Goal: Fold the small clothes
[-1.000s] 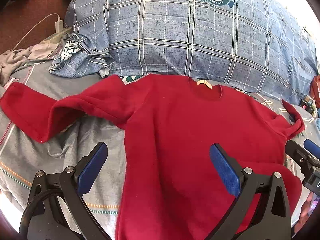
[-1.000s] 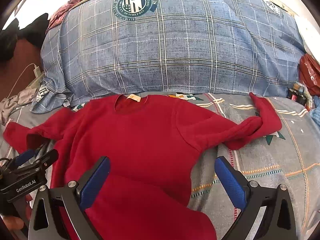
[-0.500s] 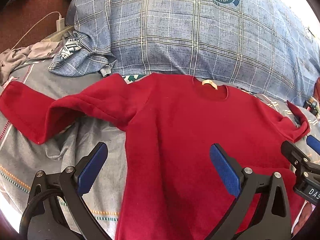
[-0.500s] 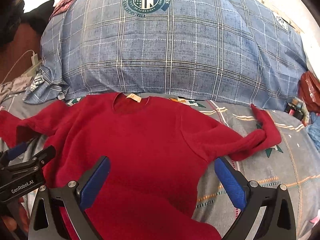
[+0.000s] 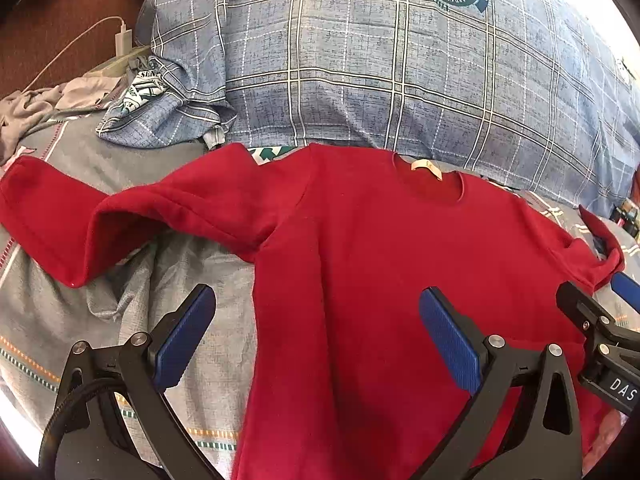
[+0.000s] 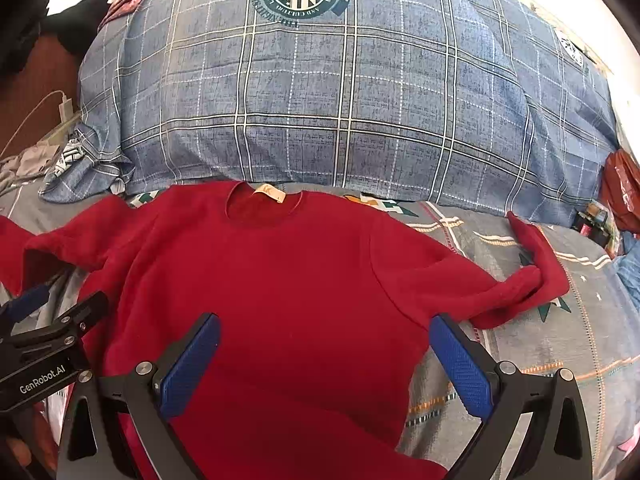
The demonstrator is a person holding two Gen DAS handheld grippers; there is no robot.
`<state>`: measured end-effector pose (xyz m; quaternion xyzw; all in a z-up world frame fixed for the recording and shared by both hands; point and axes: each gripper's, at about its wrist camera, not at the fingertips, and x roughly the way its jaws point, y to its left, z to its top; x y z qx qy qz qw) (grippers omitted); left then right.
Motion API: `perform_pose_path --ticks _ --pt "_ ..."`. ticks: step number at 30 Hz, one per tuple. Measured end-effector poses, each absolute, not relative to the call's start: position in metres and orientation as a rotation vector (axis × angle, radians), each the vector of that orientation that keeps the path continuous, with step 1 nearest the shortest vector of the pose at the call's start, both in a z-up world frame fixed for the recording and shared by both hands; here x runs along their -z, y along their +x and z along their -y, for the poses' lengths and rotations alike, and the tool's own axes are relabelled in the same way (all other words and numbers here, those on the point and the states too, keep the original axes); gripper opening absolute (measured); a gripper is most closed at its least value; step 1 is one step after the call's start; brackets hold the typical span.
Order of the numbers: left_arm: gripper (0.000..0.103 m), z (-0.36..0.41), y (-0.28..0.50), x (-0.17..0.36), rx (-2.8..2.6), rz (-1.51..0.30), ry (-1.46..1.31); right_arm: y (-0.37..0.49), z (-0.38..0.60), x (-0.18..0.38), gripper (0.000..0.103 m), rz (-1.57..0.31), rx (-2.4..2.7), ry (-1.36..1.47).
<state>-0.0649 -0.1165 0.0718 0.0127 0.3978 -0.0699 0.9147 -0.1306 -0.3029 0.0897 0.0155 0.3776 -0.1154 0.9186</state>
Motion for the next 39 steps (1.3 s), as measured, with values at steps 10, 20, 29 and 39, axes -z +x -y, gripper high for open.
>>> perform_pose_path --ticks 10,20,29,39 --pt "0.102 0.117 -0.065 -0.072 0.140 -0.817 0.030 -0.126 0.301 -0.088 0.103 -0.780 0.252 0.022" --pt "0.102 0.112 -0.064 -0.070 0.127 -0.822 0.021 -0.123 0.297 -0.084 0.103 -0.801 0.241 0.020" --pt "0.102 0.110 -0.064 -0.069 0.122 -0.824 0.024 -0.121 0.293 -0.081 0.103 -0.810 0.234 0.026" --pt "0.102 0.102 -0.063 -0.073 0.105 -0.813 0.017 -0.117 0.289 -0.077 0.103 -0.816 0.220 0.035"
